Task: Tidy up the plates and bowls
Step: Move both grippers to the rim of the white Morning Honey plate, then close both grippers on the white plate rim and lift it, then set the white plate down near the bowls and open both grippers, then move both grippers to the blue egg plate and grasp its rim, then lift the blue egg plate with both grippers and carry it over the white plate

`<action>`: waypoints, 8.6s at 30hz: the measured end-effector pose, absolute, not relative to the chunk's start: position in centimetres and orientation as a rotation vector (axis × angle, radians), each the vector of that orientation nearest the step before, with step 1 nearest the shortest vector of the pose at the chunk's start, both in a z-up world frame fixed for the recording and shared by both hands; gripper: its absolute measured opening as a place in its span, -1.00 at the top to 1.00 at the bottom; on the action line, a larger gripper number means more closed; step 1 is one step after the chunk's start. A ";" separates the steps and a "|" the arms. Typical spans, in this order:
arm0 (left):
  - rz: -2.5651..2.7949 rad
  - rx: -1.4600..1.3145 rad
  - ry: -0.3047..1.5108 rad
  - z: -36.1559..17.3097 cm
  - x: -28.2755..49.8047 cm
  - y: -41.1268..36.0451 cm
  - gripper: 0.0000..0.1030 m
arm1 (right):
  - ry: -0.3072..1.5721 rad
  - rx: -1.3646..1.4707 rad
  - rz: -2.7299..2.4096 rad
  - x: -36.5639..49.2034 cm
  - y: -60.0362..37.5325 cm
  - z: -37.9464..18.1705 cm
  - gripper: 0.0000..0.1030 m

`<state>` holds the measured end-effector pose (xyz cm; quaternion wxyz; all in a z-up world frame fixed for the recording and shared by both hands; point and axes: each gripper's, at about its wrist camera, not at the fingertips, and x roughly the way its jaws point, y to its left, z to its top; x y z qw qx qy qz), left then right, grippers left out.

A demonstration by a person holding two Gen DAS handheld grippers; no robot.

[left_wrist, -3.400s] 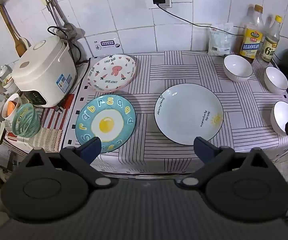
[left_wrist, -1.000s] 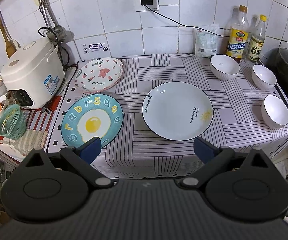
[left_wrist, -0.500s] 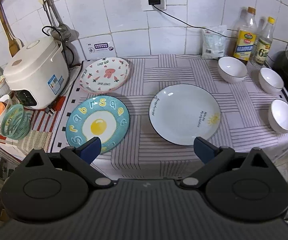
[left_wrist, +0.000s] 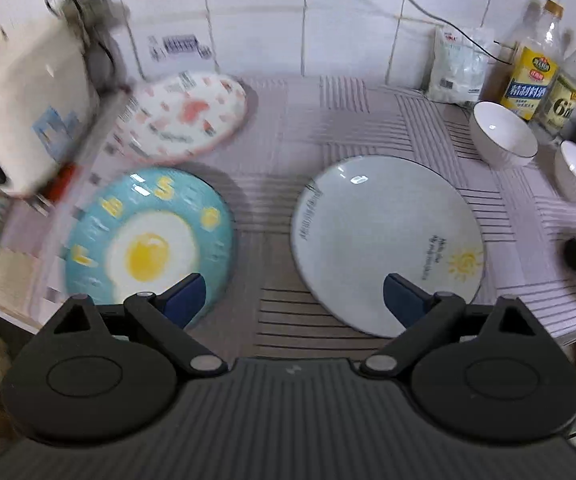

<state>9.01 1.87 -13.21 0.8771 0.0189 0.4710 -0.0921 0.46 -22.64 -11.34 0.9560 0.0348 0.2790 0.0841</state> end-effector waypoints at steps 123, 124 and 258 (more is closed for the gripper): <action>-0.212 0.290 1.072 -9.4 13.8 1.6 -0.76 | 0.679 0.025 0.254 10.7 -18.0 -10.7 -0.96; -0.212 0.302 1.067 -9.1 13.3 1.9 -0.77 | 0.676 0.012 0.267 10.4 -17.5 -10.4 -0.96; -0.292 -0.035 1.144 -14.9 27.2 -2.1 0.14 | 0.740 0.348 0.340 18.7 -27.7 -16.2 0.61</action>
